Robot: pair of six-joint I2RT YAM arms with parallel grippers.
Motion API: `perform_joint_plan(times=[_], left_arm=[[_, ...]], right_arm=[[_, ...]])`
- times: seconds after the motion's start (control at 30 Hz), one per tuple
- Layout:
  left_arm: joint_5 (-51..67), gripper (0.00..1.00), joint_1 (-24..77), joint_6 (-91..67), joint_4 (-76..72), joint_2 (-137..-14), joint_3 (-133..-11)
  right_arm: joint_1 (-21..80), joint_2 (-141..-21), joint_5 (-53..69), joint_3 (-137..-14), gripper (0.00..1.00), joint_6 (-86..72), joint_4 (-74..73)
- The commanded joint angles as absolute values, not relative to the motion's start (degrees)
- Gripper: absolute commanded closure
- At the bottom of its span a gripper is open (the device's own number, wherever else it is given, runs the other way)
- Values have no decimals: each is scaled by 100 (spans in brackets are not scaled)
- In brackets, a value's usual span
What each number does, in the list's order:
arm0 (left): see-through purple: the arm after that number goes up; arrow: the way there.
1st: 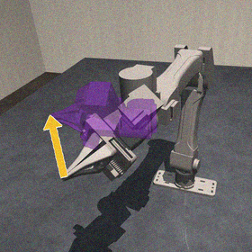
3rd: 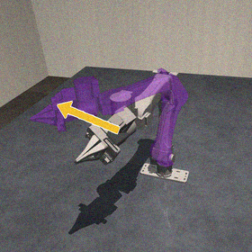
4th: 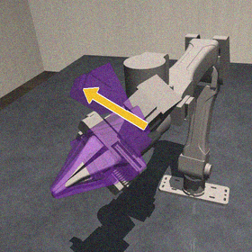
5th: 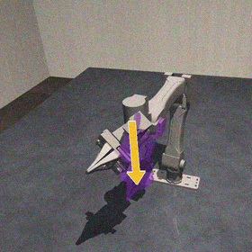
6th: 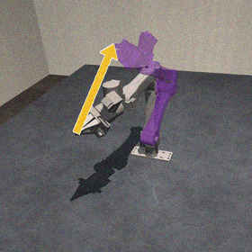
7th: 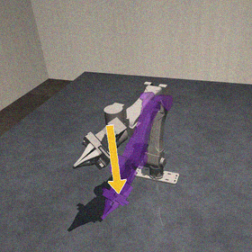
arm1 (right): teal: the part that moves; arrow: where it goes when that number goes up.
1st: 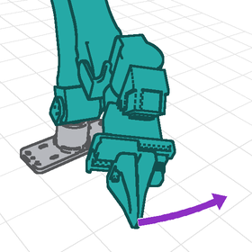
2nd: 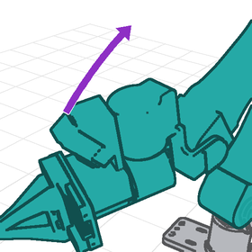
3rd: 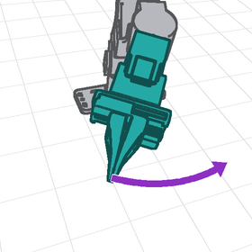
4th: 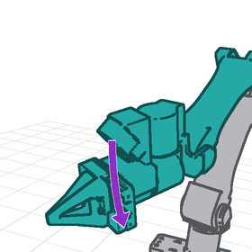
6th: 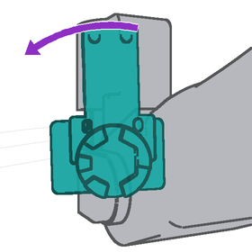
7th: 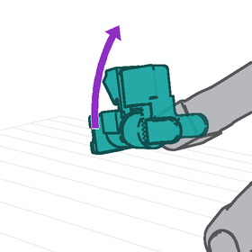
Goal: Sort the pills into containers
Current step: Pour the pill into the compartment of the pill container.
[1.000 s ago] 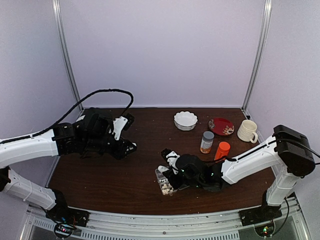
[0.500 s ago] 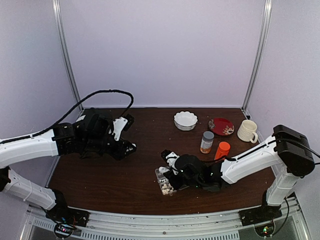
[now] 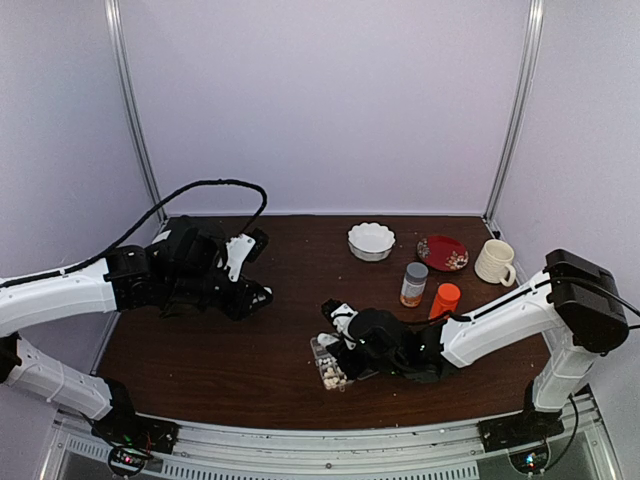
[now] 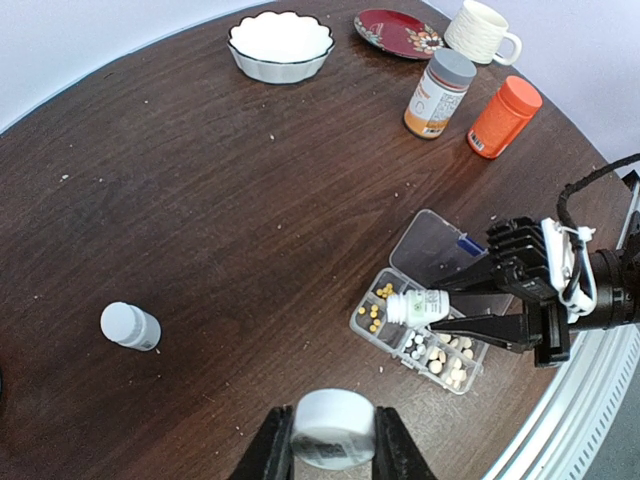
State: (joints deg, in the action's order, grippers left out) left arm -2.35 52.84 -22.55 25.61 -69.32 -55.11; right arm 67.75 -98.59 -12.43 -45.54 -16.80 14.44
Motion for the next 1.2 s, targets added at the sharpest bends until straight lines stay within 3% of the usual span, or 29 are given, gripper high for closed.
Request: perform_joint_plan(times=[0.0, 0.5, 0.6, 0.73, 1.07, 1.17], left_arm=[[-203, 100, 5291, -2241, 2507, -6850, -5651], [-215, 100, 5307, -2285, 2506, -6818, -5612], [-207, 100, 5305, -2285, 2504, -6843, -5632], [-202, 100, 5301, -2293, 2496, -6855, -5647], [-211, 100, 5303, -2294, 2505, -6831, -5625], [-211, 100, 5304, -2302, 2505, -6829, -5625]], right_arm=[[6770, -9783, -1308, -4493, 100, -1703, 1660], [6773, -9951, -1336, -4869, 100, -1675, 1038], [6777, -9763, -1317, -4492, 100, -1719, 1652], [6780, -9941, -1327, -4923, 100, -1655, 930], [6777, -9922, -1141, -4687, 100, -1766, 1472], [6776, -10072, -1360, -5082, 100, -1739, 740]])
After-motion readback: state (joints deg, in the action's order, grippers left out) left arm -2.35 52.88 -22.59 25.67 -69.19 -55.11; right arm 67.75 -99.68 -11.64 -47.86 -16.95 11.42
